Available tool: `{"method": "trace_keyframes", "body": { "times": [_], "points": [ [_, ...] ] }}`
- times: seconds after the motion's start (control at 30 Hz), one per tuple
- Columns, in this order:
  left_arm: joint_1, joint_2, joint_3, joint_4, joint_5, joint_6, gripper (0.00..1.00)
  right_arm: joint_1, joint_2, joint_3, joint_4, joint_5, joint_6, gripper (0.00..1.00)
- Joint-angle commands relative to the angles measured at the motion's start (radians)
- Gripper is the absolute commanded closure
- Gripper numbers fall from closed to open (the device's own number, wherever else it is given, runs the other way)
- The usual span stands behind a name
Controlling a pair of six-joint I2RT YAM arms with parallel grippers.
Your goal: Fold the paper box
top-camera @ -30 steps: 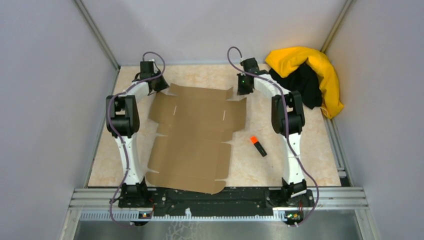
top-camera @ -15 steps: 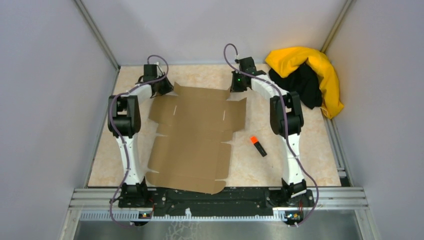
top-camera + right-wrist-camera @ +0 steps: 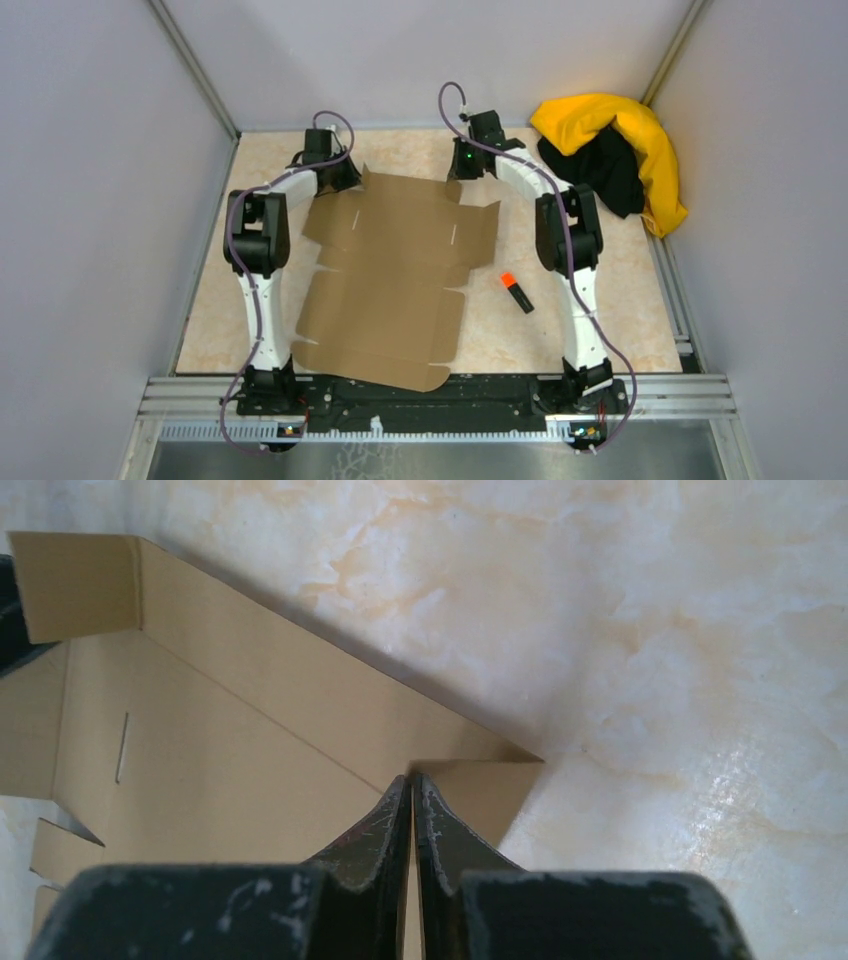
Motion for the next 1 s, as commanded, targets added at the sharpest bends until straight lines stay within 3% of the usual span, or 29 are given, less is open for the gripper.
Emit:
{"method": "trace_keyframes", "body": {
  "times": [0.0, 0.3, 0.53, 0.63, 0.7, 0.77, 0.8, 0.83, 0.87, 0.93, 0.97],
  "points": [
    [-0.039, -0.025, 0.052, -0.016, -0.037, 0.021, 0.91, 0.022, 0.020, 0.088, 0.021, -0.016, 0.004, 0.96],
    [-0.053, -0.019, 0.062, -0.036, -0.079, 0.038, 0.89, 0.029, 0.072, 0.075, 0.005, -0.017, -0.008, 0.98],
    [-0.035, -0.035, 0.054, -0.018, -0.078, 0.041, 0.83, 0.017, -0.078, -0.023, 0.065, 0.015, -0.030, 0.99],
    [-0.019, -0.039, 0.056, 0.005, -0.049, 0.037, 0.74, -0.010, -0.176, -0.107, 0.123, -0.016, -0.012, 0.97],
    [-0.001, -0.038, 0.061, 0.019, -0.013, 0.037, 0.67, -0.053, -0.240, -0.207, 0.224, -0.111, 0.048, 0.81],
    [0.018, -0.038, 0.059, 0.041, 0.046, 0.037, 0.63, -0.121, -0.283, -0.317, 0.374, -0.273, 0.165, 0.39],
    [0.028, -0.039, 0.058, 0.049, 0.070, 0.037, 0.61, -0.159, -0.289, -0.371, 0.457, -0.368, 0.232, 0.06],
    [0.037, -0.043, 0.053, 0.059, 0.089, 0.038, 0.54, -0.196, -0.291, -0.420, 0.545, -0.450, 0.315, 0.02],
    [0.043, -0.049, 0.043, 0.073, 0.105, 0.040, 0.41, -0.224, -0.296, -0.479, 0.620, -0.503, 0.384, 0.01],
    [0.056, -0.068, 0.015, 0.115, 0.134, 0.042, 0.04, -0.256, -0.345, -0.593, 0.690, -0.476, 0.384, 0.01],
    [0.062, -0.081, 0.002, 0.133, 0.149, 0.041, 0.02, -0.257, -0.388, -0.634, 0.656, -0.408, 0.314, 0.01]
  ]
}}
